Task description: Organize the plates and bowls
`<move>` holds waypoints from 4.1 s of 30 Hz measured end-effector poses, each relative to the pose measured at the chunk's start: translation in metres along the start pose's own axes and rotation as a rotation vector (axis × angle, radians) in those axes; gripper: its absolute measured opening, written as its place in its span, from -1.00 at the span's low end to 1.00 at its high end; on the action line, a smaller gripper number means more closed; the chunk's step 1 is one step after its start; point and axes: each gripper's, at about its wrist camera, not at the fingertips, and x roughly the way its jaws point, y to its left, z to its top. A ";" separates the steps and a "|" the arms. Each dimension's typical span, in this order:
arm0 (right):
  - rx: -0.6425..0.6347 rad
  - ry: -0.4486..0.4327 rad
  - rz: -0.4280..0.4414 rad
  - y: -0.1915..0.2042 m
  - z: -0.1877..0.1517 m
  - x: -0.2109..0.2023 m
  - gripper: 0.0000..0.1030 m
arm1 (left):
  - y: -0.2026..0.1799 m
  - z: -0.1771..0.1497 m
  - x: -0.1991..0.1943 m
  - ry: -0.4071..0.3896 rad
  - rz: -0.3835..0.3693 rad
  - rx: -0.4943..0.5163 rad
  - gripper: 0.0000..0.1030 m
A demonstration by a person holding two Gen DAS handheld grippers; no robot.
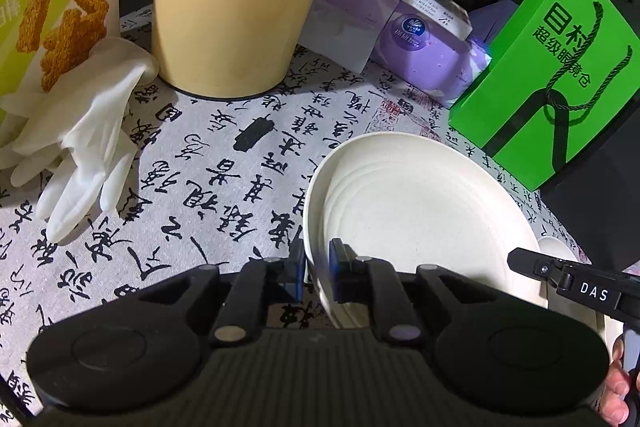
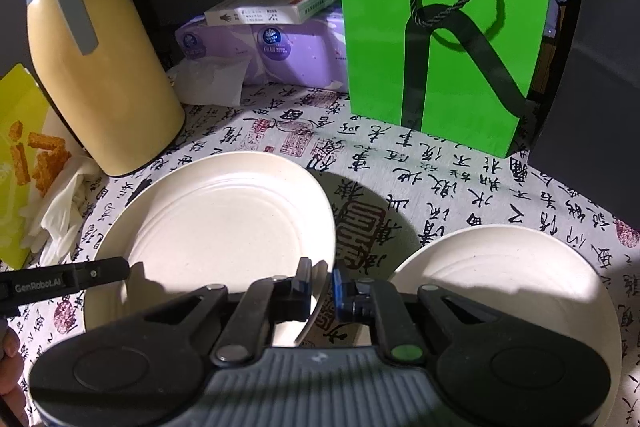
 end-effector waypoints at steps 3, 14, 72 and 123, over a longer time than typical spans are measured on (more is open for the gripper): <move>0.004 -0.012 0.006 0.000 0.000 -0.009 -0.82 | -0.001 0.000 -0.005 -0.014 -0.005 0.005 -0.76; 0.004 -0.070 0.012 0.008 0.000 -0.047 -0.83 | -0.009 -0.001 -0.042 -0.074 -0.016 0.019 -0.76; -0.012 -0.248 0.052 0.060 -0.103 -0.234 -0.82 | -0.009 -0.092 -0.245 -0.255 -0.007 0.047 -0.76; 0.061 -0.363 0.010 0.043 -0.245 -0.361 -0.82 | -0.045 -0.219 -0.344 -0.319 -0.079 0.142 -0.76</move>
